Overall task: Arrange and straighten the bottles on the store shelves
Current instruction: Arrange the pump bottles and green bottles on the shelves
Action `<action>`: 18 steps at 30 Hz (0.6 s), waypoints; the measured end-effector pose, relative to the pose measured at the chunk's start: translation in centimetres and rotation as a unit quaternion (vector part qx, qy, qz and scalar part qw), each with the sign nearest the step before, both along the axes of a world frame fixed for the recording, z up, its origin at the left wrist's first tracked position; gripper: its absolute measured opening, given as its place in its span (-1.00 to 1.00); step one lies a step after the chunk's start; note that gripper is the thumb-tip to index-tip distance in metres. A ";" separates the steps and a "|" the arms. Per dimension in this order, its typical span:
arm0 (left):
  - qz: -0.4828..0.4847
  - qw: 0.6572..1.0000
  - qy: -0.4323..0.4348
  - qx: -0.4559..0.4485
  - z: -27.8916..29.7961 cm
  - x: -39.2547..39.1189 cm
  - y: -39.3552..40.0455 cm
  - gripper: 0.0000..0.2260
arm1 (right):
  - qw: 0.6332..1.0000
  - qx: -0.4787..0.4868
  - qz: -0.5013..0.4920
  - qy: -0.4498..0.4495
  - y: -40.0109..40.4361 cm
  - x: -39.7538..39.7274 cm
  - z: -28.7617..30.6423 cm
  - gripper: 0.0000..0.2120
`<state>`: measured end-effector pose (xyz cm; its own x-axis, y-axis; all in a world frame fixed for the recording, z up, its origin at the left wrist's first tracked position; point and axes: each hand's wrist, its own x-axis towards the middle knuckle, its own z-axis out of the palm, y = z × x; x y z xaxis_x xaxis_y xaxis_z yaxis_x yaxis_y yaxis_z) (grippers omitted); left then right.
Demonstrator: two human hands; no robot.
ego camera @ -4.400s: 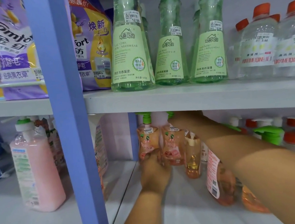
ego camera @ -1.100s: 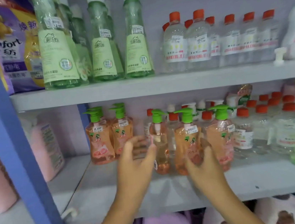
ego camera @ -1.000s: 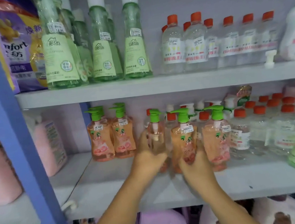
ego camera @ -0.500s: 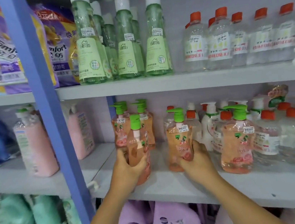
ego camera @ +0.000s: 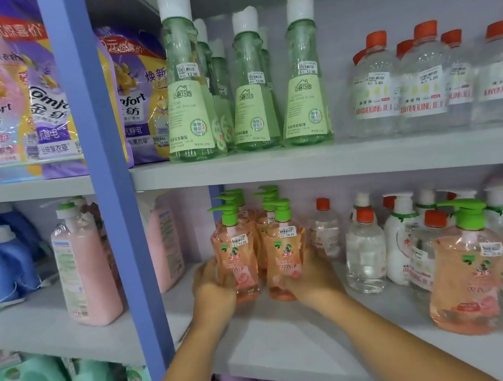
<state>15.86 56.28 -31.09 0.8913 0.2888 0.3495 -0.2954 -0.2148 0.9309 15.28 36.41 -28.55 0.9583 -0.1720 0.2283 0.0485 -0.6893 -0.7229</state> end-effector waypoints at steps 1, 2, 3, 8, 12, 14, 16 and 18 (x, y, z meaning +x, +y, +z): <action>-0.001 1.000 -0.014 0.018 0.0 0.3 -0.1 -0.70 | 1.000 -0.001 0.002 -0.004 0.3 0.3 0.0 -0.30; -0.011 0.999 -0.026 0.030 0.1 0.5 -0.2 -0.71 | 1.000 -0.004 0.005 -0.006 0.5 0.6 -0.2 -0.32; -0.026 0.998 -0.036 0.038 0.1 0.6 -0.2 -0.74 | 1.000 -0.011 0.005 -0.008 0.9 0.8 -0.3 -0.32; -0.074 0.996 -0.051 0.016 0.2 2.5 -0.7 -0.66 | 0.999 -0.030 -0.023 -0.038 2.2 1.6 -0.9 -0.22; -0.066 0.995 -0.069 -0.006 -0.4 4.0 -0.8 -0.67 | 0.997 -0.024 -0.023 -0.065 2.4 1.7 -1.9 -0.17; -0.071 0.993 -0.092 -0.036 -1.2 4.5 -0.7 -0.73 | 0.997 -0.016 -0.020 -0.078 2.3 1.8 -2.2 -0.17; -0.085 0.990 -0.098 -0.056 -1.2 4.5 -0.6 -0.64 | 0.996 -0.009 -0.018 -0.085 2.1 1.9 -2.3 -0.18; -0.105 0.985 -0.104 -0.085 -1.4 4.5 -0.6 -0.49 | 0.996 0.002 -0.016 -0.083 2.0 2.1 -2.6 -0.21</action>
<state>20.40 55.69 -32.46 0.8518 0.1746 0.4939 -0.5053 0.0249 0.8626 17.36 38.37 -31.11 0.9012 -0.2024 0.3832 0.1466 -0.6897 -0.7091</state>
